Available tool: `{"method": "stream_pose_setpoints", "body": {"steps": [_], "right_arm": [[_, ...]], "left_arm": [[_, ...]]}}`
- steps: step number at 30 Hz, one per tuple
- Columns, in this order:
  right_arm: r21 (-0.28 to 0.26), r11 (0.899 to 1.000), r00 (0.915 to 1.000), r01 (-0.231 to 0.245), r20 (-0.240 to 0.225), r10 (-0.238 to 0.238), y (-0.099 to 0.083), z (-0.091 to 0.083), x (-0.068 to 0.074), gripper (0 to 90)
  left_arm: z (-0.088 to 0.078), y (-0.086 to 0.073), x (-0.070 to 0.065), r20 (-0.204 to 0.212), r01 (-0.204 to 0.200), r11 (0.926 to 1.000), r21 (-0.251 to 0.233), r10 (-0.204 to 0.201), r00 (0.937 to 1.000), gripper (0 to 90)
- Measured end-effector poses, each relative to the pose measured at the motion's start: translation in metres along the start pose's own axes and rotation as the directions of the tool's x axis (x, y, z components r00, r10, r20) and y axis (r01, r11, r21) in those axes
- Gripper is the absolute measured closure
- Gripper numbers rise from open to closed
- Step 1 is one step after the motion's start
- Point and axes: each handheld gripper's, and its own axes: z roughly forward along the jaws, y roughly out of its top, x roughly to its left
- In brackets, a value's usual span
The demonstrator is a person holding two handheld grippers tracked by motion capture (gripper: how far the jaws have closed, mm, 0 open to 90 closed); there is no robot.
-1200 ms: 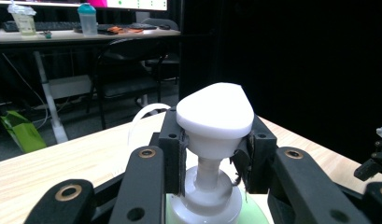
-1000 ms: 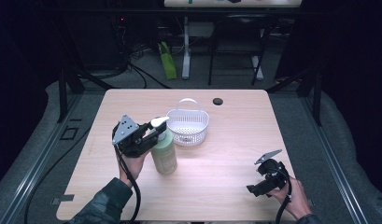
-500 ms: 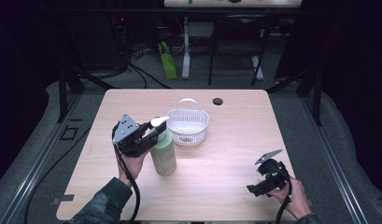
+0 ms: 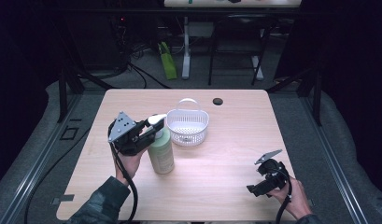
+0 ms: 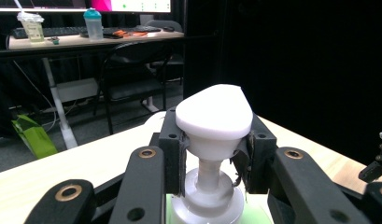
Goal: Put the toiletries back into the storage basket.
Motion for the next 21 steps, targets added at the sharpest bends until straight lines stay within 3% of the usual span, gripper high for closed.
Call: {"method": "stream_pose_setpoints", "body": {"steps": [21], "right_arm": [[0.000, 1.000, 0.9999, -0.007, -0.008, 0.007, 0.000, 0.000, 0.000, 0.0]], "left_arm": [[0.001, 0.017, -0.004, 0.021, -0.030, 0.9995, 0.009, 0.030, 0.9993, 67.1]]}}
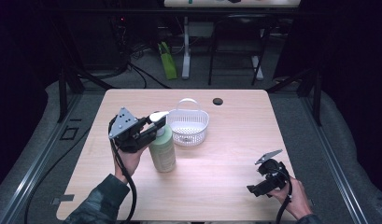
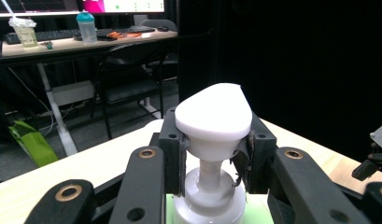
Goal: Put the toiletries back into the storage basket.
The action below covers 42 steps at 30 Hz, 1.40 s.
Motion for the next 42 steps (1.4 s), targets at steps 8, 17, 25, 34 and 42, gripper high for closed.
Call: {"method": "stream_pose_setpoints", "body": {"steps": [8, 17, 25, 34, 42], "right_arm": [[-0.001, 1.000, 1.0000, 0.006, 0.004, -0.006, 0.000, 0.000, 0.000, 0.0], [0.002, 1.000, 1.0000, 0.001, 0.001, -0.001, 0.000, 0.000, 0.000, 0.0], [0.001, 1.000, 1.0000, 0.004, 0.003, -0.004, 0.000, 0.000, 0.000, 0.0], [-0.002, 1.000, 1.0000, 0.005, 0.003, -0.005, 0.000, 0.000, 0.000, 0.0], [0.001, 1.000, 1.0000, 0.007, 0.004, -0.007, 0.000, 0.000, 0.000, 0.0]], "left_arm": [[-0.001, 0.008, -0.001, 0.006, -0.015, 0.9999, 0.002, 0.015, 0.9999, 67.1], [-0.001, 0.018, -0.001, 0.006, -0.025, 0.9997, -0.009, 0.025, 0.9997, 67.1], [0.000, 0.027, 0.000, 0.010, -0.024, 0.9996, -0.016, 0.024, 0.9997, 67.1], [0.002, 0.037, 0.002, 0.013, -0.031, 0.9994, -0.017, 0.031, 0.9994, 67.1], [0.004, 0.048, 0.004, 0.013, -0.033, 0.9993, -0.016, 0.034, 0.9993, 67.1]]}}
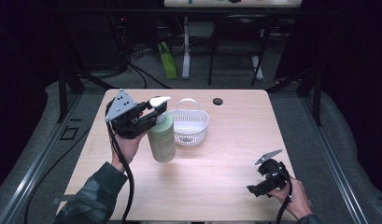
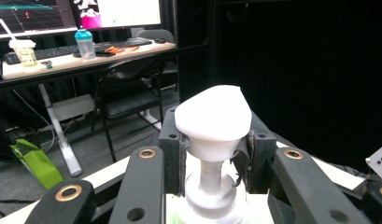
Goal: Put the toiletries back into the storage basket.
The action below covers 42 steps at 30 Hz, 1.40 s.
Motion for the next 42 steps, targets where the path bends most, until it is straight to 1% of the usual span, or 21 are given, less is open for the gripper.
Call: {"method": "stream_pose_setpoints", "body": {"steps": [6, 9, 10, 13, 15, 22, 25, 26, 28, 30, 32, 34, 42], "right_arm": [[0.002, 1.000, 1.0000, -0.007, -0.003, 0.007, 0.000, 0.000, 0.000, 0.0], [0.005, 1.000, 1.0000, 0.005, 0.003, -0.005, 0.000, 0.001, 0.000, 0.0], [0.004, 1.000, 1.0000, -0.001, -0.002, 0.001, 0.000, 0.001, 0.000, 0.0], [0.008, 1.000, 1.0000, -0.008, 0.003, 0.008, -0.001, 0.001, 0.000, 0.0], [0.009, 1.000, 1.0000, 0.003, 0.006, -0.003, -0.001, 0.001, -0.001, 0.0], [0.008, 1.000, 1.0000, -0.003, 0.007, 0.003, -0.001, 0.001, -0.001, 0.0], [0.008, 1.000, 1.0000, 0.004, 0.008, -0.004, -0.001, 0.002, -0.001, 0.0], [0.012, 1.000, 0.9998, 0.009, 0.016, -0.009, -0.001, 0.002, -0.001, 0.0], [0.008, 1.000, 1.0000, 0.004, 0.005, -0.004, -0.001, 0.003, -0.001, 0.0], [0.007, 1.000, 0.9999, 0.014, 0.010, -0.014, -0.001, 0.002, -0.001, 0.0], [0.003, 1.000, 1.0000, 0.008, 0.005, -0.008, 0.000, 0.002, 0.000, 0.0], [0.002, 1.000, 0.9999, 0.015, 0.003, -0.015, 0.000, 0.003, 0.000, 0.0], [0.009, 1.000, 0.9997, 0.019, 0.014, -0.019, 0.000, 0.003, 0.000, 0.0]], "left_arm": [[0.002, 0.008, 0.001, 0.002, -0.002, 1.0000, -0.001, 0.002, 1.0000, 67.1], [0.003, 0.012, 0.002, 0.003, -0.005, 1.0000, -0.002, 0.005, 1.0000, 67.1], [0.003, 0.013, 0.002, 0.004, -0.006, 1.0000, 0.000, 0.006, 1.0000, 67.1], [0.005, 0.017, 0.003, 0.006, -0.006, 1.0000, 0.001, 0.006, 1.0000, 67.1], [0.006, 0.020, 0.004, 0.007, -0.006, 1.0000, 0.004, 0.006, 1.0000, 67.1], [0.010, 0.027, 0.005, 0.005, -0.012, 0.9999, 0.001, 0.012, 0.9999, 67.1], [0.011, 0.031, 0.006, 0.007, -0.016, 0.9999, -0.003, 0.016, 0.9998, 67.1], [0.011, 0.032, 0.006, 0.007, -0.018, 0.9998, -0.004, 0.018, 0.9998, 67.1], [0.012, 0.034, 0.006, 0.008, -0.019, 0.9998, -0.003, 0.019, 0.9998, 67.1], [0.014, 0.037, 0.006, 0.008, -0.020, 0.9998, -0.004, 0.020, 0.9998, 67.1], [0.015, 0.038, 0.007, 0.008, -0.020, 0.9998, -0.003, 0.020, 0.9998, 67.1], [0.016, 0.040, 0.007, 0.007, -0.020, 0.9998, -0.005, 0.020, 0.9998, 67.1], [0.021, 0.046, 0.011, 0.000, -0.021, 0.9998, -0.002, 0.021, 0.9998, 67.1]]}}
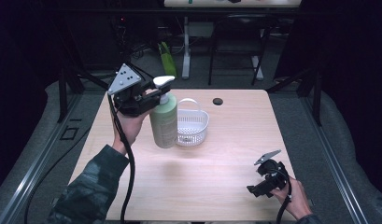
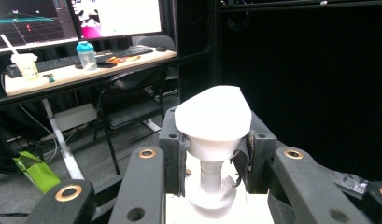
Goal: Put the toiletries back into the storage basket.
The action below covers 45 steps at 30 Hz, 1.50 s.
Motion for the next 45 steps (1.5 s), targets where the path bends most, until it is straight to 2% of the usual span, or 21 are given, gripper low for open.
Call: {"method": "stream_pose_setpoints", "body": {"steps": [45], "right_arm": [[0.011, 1.000, 1.0000, -0.002, 0.002, 0.002, 0.000, 0.000, 0.001, 0.2]], "left_arm": [[0.043, 0.034, 0.004, -0.001, -0.023, 0.9995, -0.020, 0.023, 0.9997, 67.1]]}}
